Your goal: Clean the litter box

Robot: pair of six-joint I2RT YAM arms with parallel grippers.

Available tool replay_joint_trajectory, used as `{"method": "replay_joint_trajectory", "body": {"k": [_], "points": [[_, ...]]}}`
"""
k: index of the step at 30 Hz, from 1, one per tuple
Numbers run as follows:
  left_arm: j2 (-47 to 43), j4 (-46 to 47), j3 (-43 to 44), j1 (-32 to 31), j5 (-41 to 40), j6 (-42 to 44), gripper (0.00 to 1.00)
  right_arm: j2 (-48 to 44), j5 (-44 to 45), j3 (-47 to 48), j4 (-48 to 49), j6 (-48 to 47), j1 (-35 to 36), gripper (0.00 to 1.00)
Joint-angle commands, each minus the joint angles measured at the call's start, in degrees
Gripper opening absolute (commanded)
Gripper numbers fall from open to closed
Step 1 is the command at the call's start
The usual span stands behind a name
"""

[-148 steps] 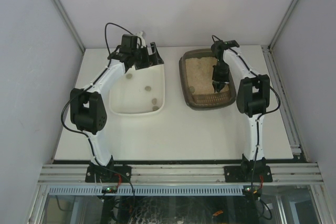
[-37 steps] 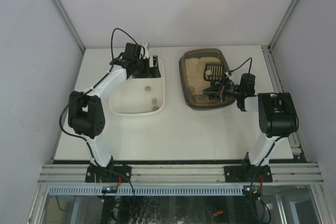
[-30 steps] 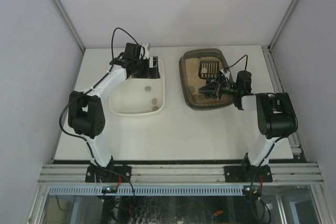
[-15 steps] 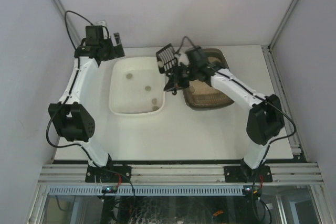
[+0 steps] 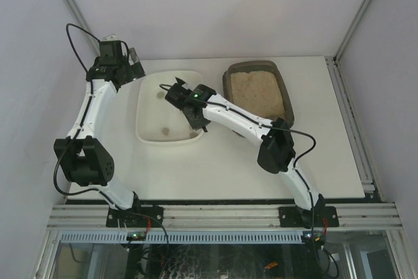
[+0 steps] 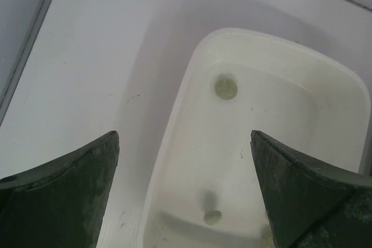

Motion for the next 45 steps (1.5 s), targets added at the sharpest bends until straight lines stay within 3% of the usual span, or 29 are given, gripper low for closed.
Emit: {"method": "replay_joint_trajectory", "body": {"k": [1,4,7,12,16,21,28,31,38,45], "points": [[-3.6,3.7,-1.6,0.2,-1.8,1.4,0.98,-3.5,13.2,4.5,-0.5,-4.1,1.8,0.00],[-3.7,3.8,-1.5,0.2,-0.8,2.1,0.98,-4.4,12.6,5.3,-0.9,-3.5,1.4,0.00],[-2.7,3.6,-0.5,-0.1,5.7,3.1,0.96,-10.2,7.1,1.9,-1.5,-0.1,-2.0,0.00],[2.9,1.1,5.6,-6.6,8.4,4.5,0.95,-28.7,-16.1,-17.5,0.6,6.8,-15.9,0.00],[7.1,3.7,7.3,-14.0,10.2,1.0,0.96,-36.1,-33.3,-27.9,-4.3,12.1,-26.9,0.00],[15.6,10.2,14.1,-20.6,12.8,-3.0,0.96,-33.1,-43.2,-29.0,-13.2,12.4,-33.5,0.00],[34.9,18.6,36.9,-23.0,12.5,-12.0,0.98,-22.2,-48.9,-16.2,-19.1,10.4,-39.6,0.00],[43.9,21.1,47.6,-23.7,14.4,-13.1,0.98,-18.5,-50.2,-16.1,-19.3,9.9,-41.1,0.00],[51.6,45.2,44.1,-24.1,29.5,-21.1,0.98,-12.9,-54.1,-17.8,-19.2,8.5,-41.6,0.00],[57.7,52.4,44.0,-25.1,36.4,-30.2,0.97,-10.0,-56.4,-20.1,-19.3,7.6,-42.2,0.00]]}}
